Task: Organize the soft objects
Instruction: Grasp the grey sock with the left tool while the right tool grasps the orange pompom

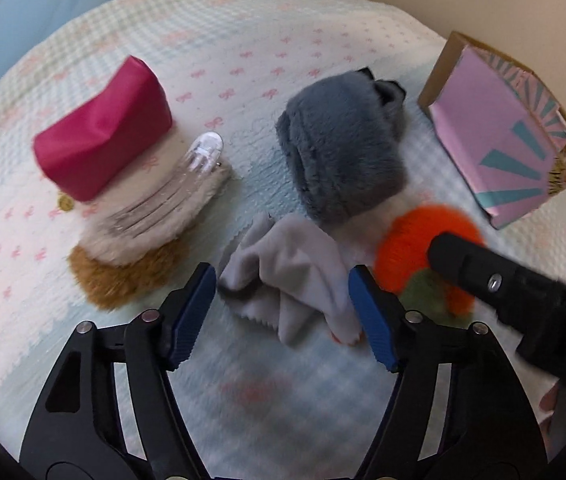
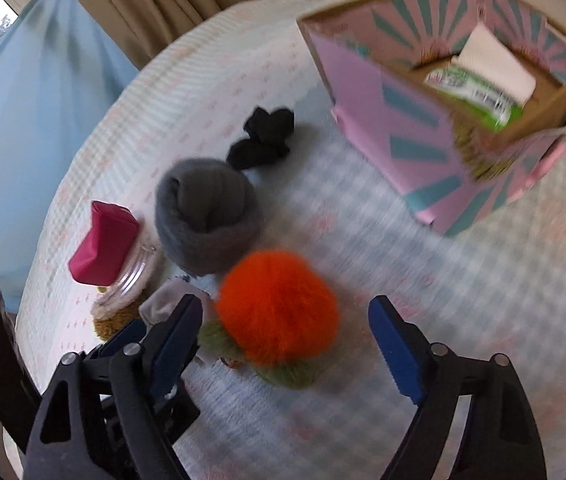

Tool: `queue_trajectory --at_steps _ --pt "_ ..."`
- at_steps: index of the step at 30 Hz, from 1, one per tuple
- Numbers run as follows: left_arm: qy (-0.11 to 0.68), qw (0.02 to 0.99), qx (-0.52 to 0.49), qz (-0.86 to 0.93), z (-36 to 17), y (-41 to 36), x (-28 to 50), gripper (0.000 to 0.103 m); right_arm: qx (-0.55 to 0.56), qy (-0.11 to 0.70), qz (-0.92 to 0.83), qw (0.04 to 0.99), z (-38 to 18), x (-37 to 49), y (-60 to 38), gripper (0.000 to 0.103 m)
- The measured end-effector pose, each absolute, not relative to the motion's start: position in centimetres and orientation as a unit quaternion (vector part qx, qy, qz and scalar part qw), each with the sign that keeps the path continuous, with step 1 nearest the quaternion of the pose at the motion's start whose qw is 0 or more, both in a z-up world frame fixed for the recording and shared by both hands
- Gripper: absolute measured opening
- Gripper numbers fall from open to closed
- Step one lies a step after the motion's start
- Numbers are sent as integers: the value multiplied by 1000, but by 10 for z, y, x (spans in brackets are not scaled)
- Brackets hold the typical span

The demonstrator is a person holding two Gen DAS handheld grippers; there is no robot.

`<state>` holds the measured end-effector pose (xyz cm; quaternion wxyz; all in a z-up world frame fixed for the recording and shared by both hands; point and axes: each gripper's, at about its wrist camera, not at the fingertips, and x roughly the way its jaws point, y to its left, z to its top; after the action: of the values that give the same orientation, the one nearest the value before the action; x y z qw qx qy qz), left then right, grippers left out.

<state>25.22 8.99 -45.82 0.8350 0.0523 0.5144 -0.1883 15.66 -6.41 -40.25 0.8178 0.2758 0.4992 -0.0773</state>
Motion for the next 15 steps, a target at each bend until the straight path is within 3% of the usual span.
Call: queue_trajectory --at_steps 2,7,12,15 --pt "516 833 55 -190 -465 88 255 61 289 505 -72 810 -412 161 -63 72" --pt "516 833 59 -194 -470 85 259 51 294 512 -72 804 -426 171 -61 63" --pt "514 834 57 -190 -469 87 260 31 293 515 -72 802 -433 173 -57 53" --pt "510 835 69 -195 -469 84 258 25 288 514 -65 806 -434 175 -53 43"
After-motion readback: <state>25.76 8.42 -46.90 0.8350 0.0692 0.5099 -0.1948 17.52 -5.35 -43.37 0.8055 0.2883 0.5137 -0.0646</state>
